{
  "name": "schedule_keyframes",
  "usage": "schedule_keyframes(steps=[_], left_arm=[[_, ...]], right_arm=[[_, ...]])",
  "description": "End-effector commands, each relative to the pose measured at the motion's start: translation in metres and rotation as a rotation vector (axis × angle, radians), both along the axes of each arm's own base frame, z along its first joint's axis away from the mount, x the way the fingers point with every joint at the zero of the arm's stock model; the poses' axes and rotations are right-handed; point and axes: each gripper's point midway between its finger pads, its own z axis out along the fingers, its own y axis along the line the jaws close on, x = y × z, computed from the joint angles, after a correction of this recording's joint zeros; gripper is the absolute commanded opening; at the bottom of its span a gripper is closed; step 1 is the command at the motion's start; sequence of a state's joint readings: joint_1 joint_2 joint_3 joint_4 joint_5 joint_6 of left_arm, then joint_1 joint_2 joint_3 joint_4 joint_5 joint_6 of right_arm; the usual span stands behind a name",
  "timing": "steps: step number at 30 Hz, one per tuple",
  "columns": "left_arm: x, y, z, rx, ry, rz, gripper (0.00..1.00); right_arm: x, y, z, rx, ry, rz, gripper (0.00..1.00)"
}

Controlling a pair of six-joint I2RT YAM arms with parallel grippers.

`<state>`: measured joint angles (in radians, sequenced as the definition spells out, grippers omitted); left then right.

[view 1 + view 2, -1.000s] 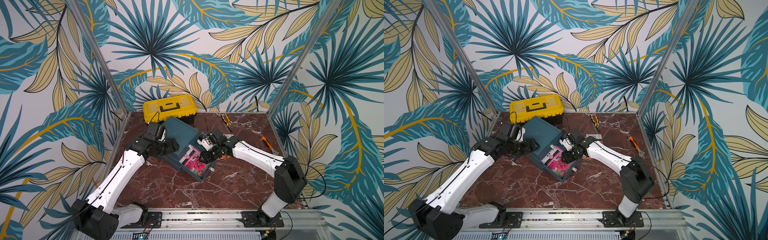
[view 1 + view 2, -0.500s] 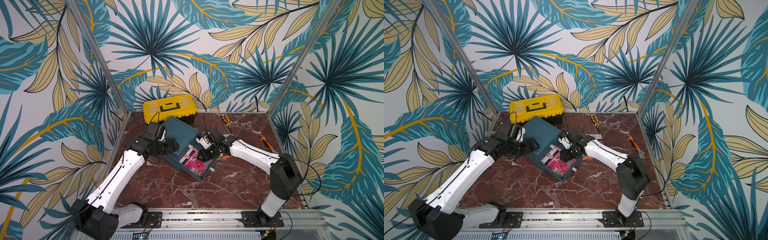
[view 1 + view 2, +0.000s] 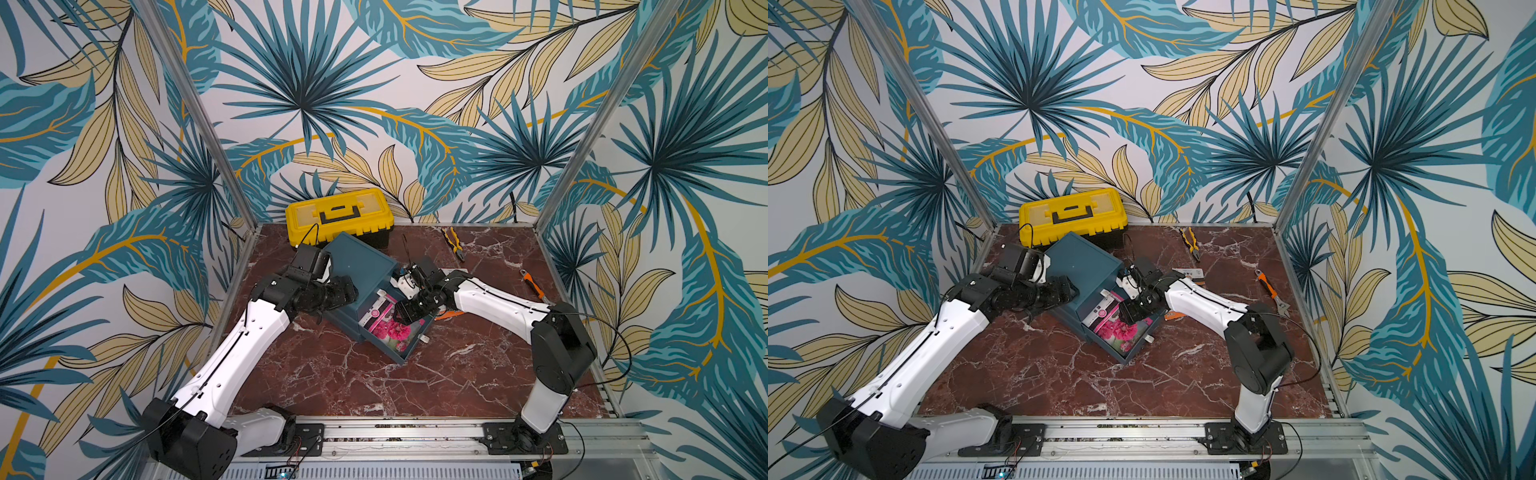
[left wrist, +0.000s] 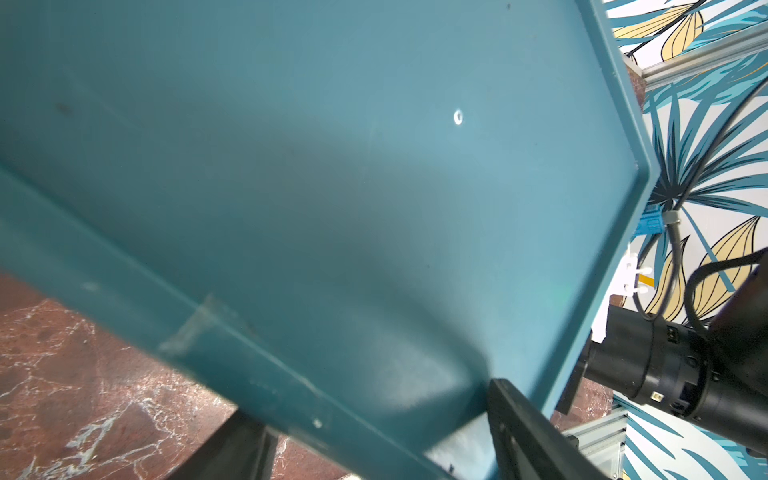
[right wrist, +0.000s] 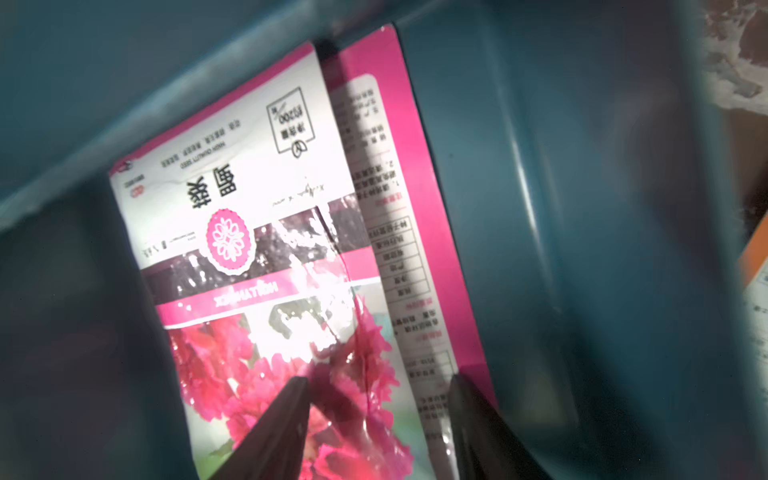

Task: Take the seed bags out of the drawer
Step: Pick up the seed packet from the drawer.

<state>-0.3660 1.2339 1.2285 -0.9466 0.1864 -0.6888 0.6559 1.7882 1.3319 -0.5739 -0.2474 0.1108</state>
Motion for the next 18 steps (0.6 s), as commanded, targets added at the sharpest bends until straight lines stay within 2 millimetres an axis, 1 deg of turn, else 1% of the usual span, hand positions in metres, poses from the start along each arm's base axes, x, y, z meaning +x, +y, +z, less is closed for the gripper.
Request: schedule_keyframes(steps=[1,4,9,18], left_arm=[[-0.011,0.009,-0.01,0.05,0.053,0.008,0.81],[-0.011,0.009,-0.01,0.052,0.053,0.009,0.81],[-0.011,0.009,-0.008,0.052,0.05,0.011,0.81],[-0.011,0.009,-0.008,0.053,0.05,0.009,0.81]], right_arm=[[0.002,0.002,-0.005,-0.014,-0.006,0.017,0.59],[0.001,0.004,-0.005,-0.009,0.009,0.024,0.58],[-0.007,0.012,-0.004,0.033,0.053,0.051,0.52],[-0.015,0.022,0.015,0.117,0.081,0.067,0.43]])
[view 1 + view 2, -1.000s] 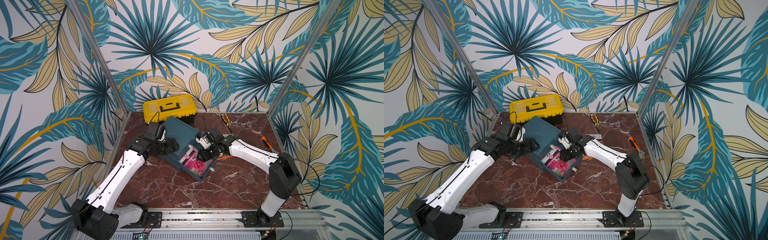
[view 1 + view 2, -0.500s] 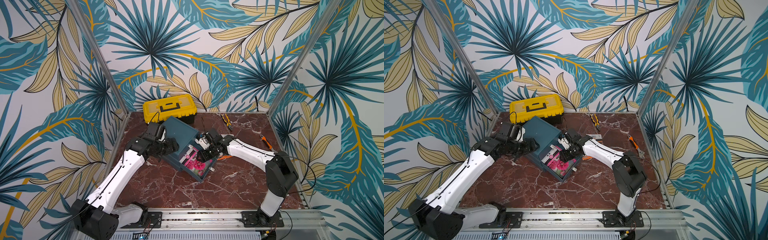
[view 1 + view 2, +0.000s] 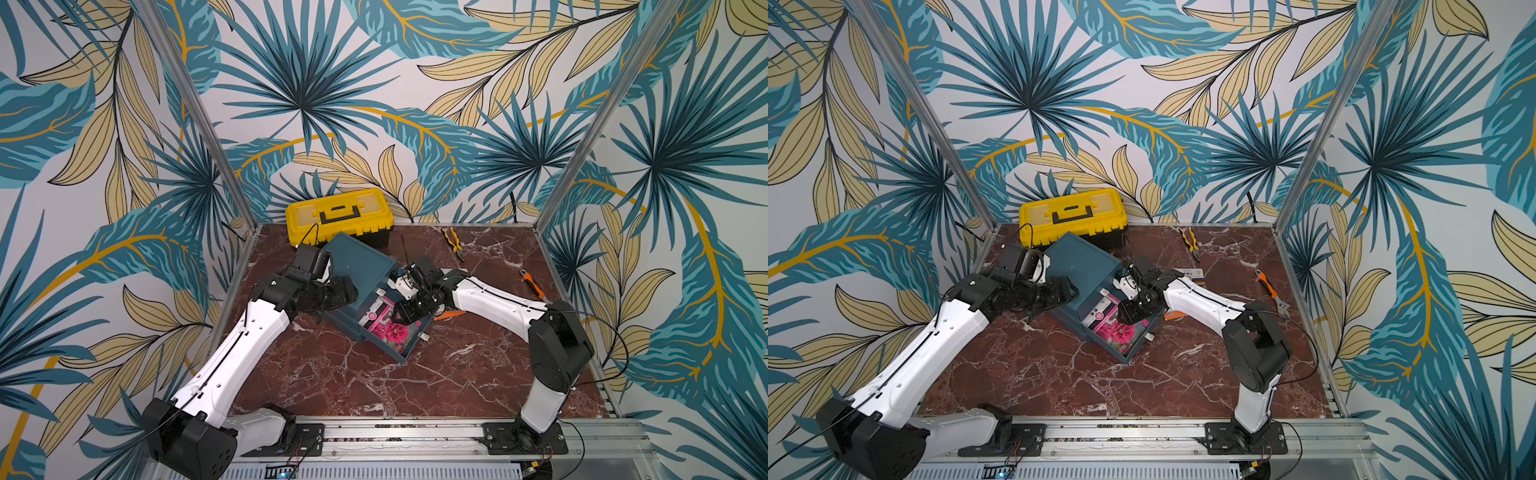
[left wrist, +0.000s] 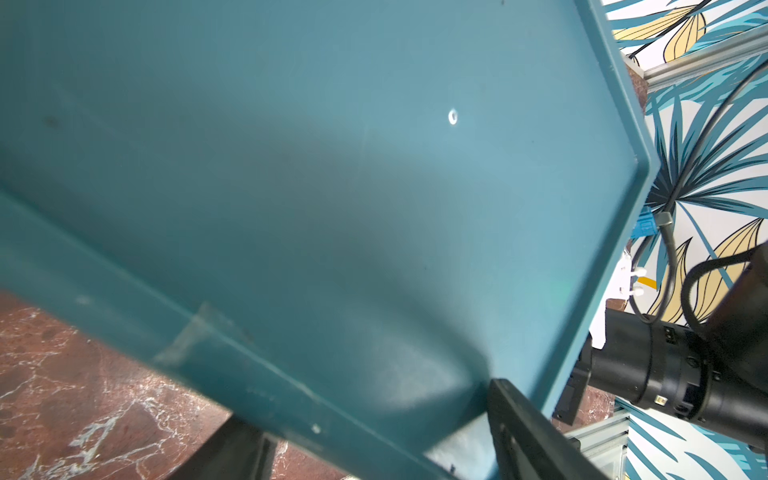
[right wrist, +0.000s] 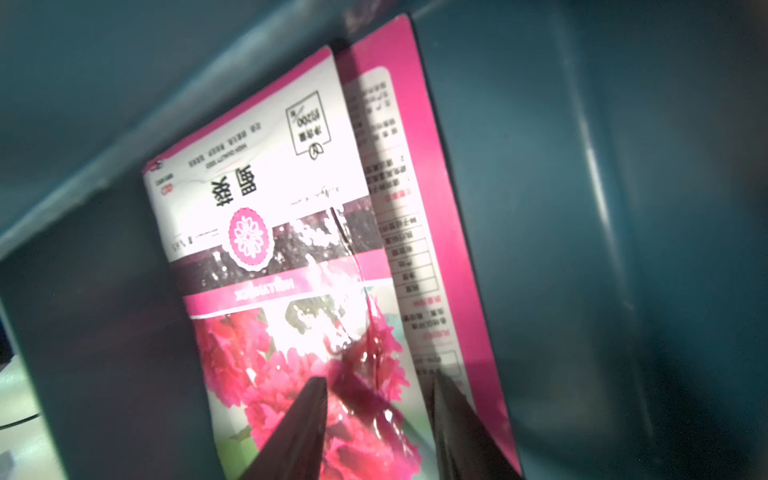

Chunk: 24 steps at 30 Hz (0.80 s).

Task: Take the seed bags out of the drawer
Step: Pick up the seed packet from the drawer.

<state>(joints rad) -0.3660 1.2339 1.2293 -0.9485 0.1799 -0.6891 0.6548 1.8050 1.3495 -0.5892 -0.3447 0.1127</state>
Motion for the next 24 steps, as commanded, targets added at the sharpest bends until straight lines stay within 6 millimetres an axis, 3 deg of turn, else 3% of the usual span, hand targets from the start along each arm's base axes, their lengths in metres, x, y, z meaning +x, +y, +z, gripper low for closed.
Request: schedule_keyframes(steps=[1,13,19,24], left_arm=[[-0.011,0.008,-0.008,0.046,0.051,0.005,0.81],[-0.012,0.008,-0.008,0.046,0.051,0.003,0.81],[-0.012,0.008,-0.007,0.044,0.051,0.004,0.81],[-0.012,0.008,-0.008,0.044,0.053,0.005,0.81]], right_arm=[[-0.006,0.012,0.015,0.067,0.019,0.027,0.41],[-0.013,0.016,0.024,0.116,0.061,0.019,0.22],[-0.006,0.01,0.022,0.091,0.051,-0.031,0.07],[0.002,0.003,0.025,0.087,0.036,-0.064,0.02]])
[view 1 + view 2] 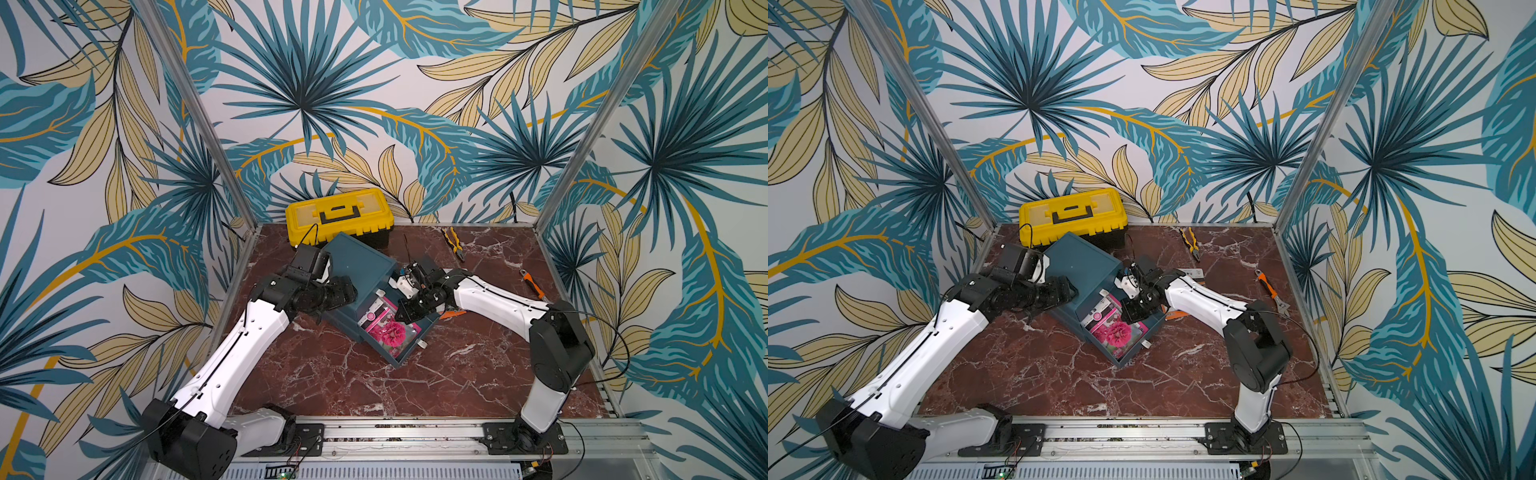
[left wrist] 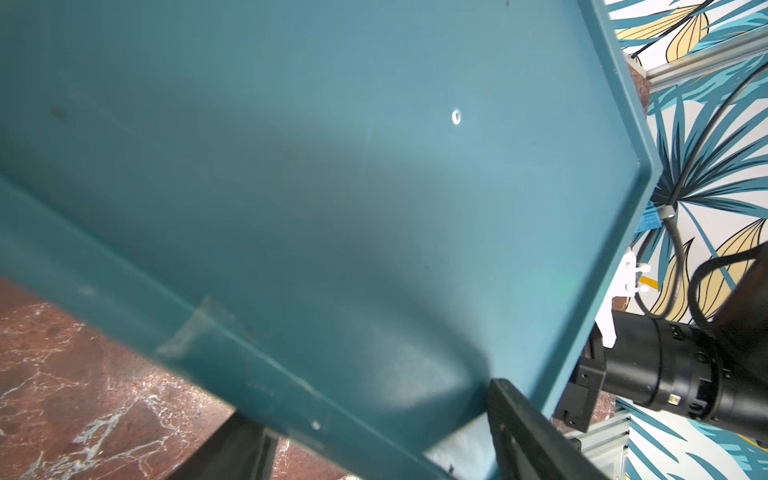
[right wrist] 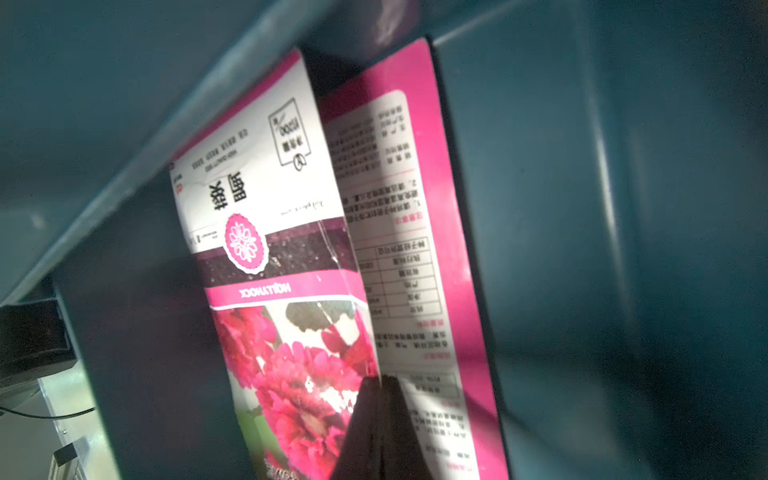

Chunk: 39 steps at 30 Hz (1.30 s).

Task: Take the seed bags out of the drawer
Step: Pick up the seed packet from the drawer.

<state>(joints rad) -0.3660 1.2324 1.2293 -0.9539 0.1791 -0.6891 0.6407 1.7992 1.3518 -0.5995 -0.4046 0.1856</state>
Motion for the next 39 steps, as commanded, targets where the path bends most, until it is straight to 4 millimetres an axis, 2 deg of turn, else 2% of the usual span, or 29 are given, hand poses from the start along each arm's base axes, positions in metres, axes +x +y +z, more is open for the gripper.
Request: schedule_keyframes(steps=[1,8,16,23,31,39], left_arm=[[-0.011,0.007,-0.007,0.042,0.05,0.005,0.81],[-0.011,0.007,-0.008,0.043,0.052,0.004,0.81],[-0.011,0.007,-0.007,0.044,0.049,0.002,0.81],[-0.01,0.007,-0.008,0.041,0.052,0.003,0.81],[-0.009,0.005,-0.008,0.037,0.051,0.0,0.81],[-0.009,0.006,-0.007,0.039,0.049,0.0,0.81]], right_arm=[[0.007,0.0,0.02,0.036,-0.04,-0.019,0.02],[0.016,-0.005,0.029,0.048,-0.06,-0.04,0.0],[0.025,-0.004,0.048,0.103,-0.051,-0.076,0.0],[0.019,0.001,0.058,0.124,0.035,-0.072,0.0],[0.015,-0.002,0.056,0.123,0.175,-0.119,0.0],[0.012,-0.007,0.065,0.144,0.262,-0.149,0.0]])
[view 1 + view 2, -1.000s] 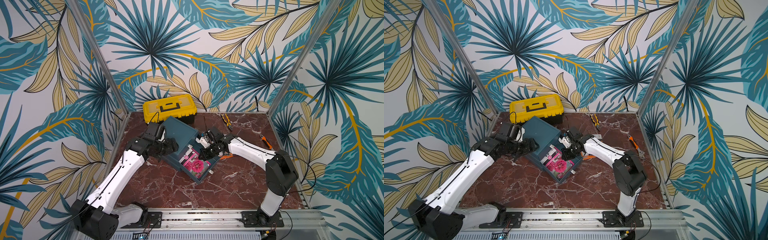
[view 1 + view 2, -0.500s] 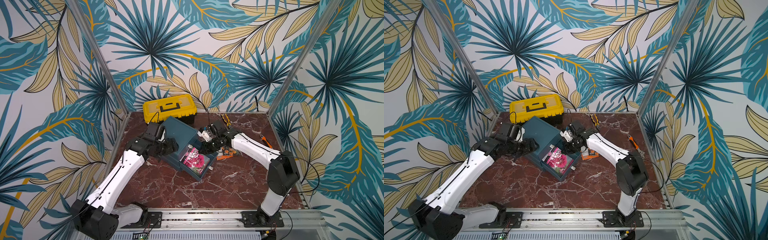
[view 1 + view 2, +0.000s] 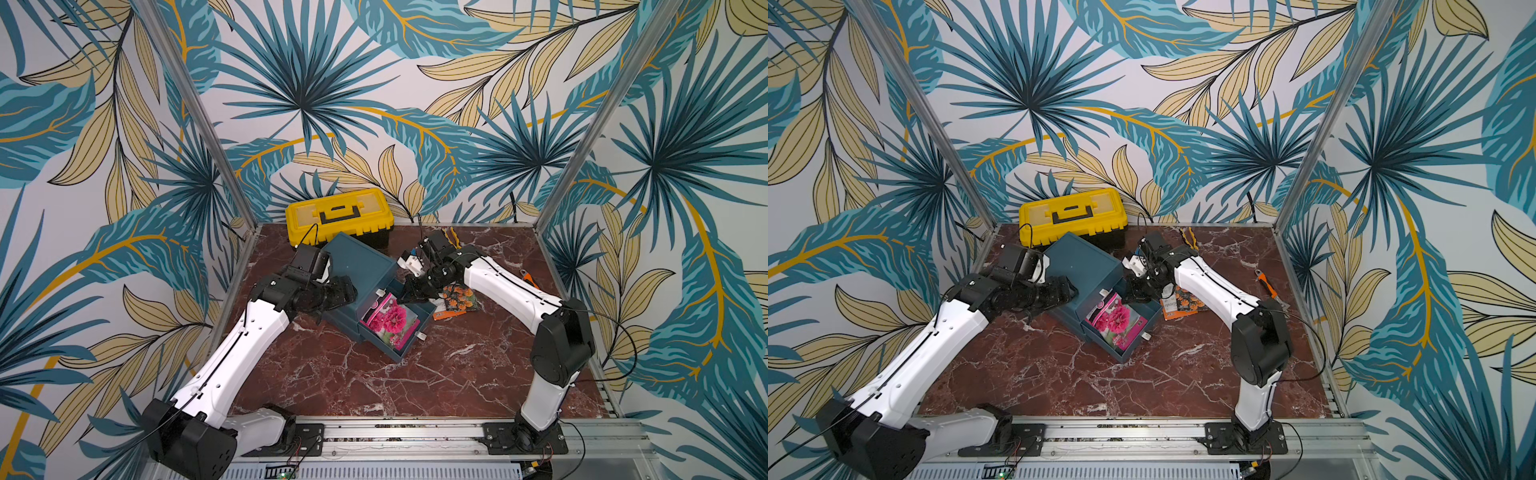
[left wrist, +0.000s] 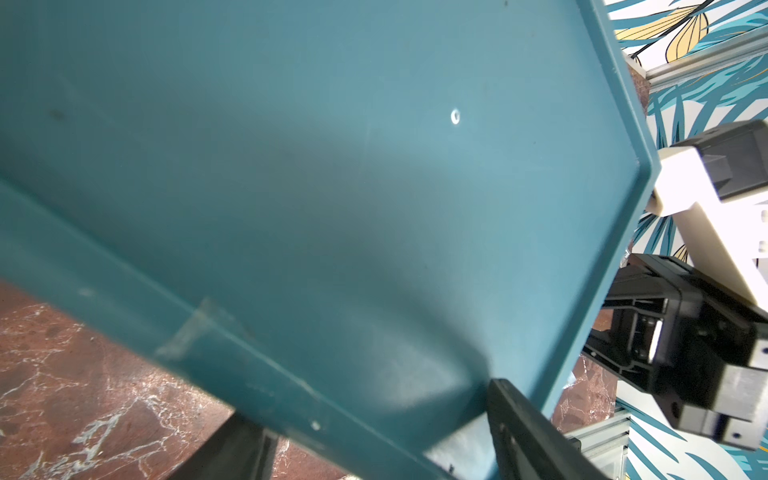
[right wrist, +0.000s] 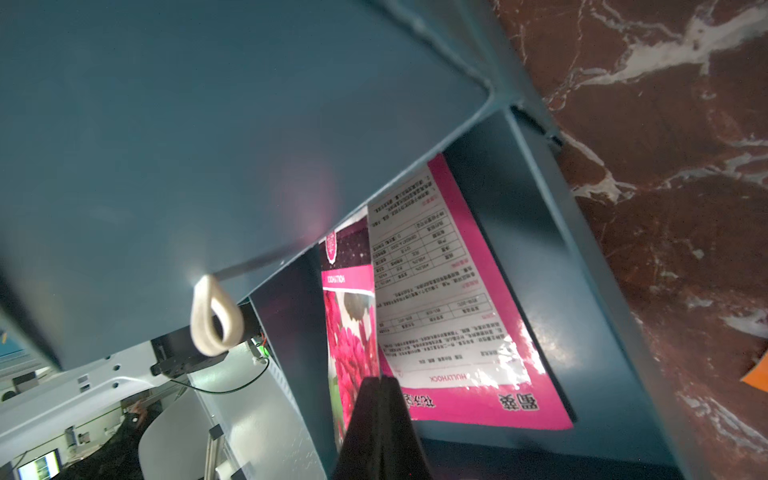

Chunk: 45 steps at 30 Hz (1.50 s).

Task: Take the seed bags out of the drawer
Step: Pick up the seed packet from the drawer, then place the seed packet at the center of the board.

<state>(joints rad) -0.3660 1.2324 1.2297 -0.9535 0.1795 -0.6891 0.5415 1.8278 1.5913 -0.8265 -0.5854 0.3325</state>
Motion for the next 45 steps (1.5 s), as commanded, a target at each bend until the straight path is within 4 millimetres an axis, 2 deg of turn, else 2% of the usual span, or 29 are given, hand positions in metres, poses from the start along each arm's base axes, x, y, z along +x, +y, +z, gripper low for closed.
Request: schedule_keyframes(steps=[1,13,29,34,41,45], left_arm=[[-0.009,0.006,-0.007,0.04,0.049,0.0,0.81],[-0.009,0.006,-0.006,0.038,0.044,0.001,0.81],[-0.01,0.007,-0.005,0.038,0.038,0.001,0.81],[-0.009,0.006,-0.003,0.036,0.032,0.0,0.81],[-0.009,0.005,-0.004,0.031,0.031,-0.004,0.81],[-0.007,0.003,-0.003,0.028,0.025,-0.015,0.81]], right_arm=[[-0.006,-0.003,0.004,0.015,0.078,-0.012,0.0],[-0.023,-0.028,0.018,0.009,0.12,-0.016,0.0],[-0.045,-0.048,0.053,0.062,0.072,-0.041,0.0],[-0.052,-0.057,0.071,0.085,0.037,-0.063,0.0],[-0.058,-0.084,0.096,0.111,-0.036,-0.15,0.0],[-0.058,-0.112,0.096,0.072,-0.082,-0.243,0.0]])
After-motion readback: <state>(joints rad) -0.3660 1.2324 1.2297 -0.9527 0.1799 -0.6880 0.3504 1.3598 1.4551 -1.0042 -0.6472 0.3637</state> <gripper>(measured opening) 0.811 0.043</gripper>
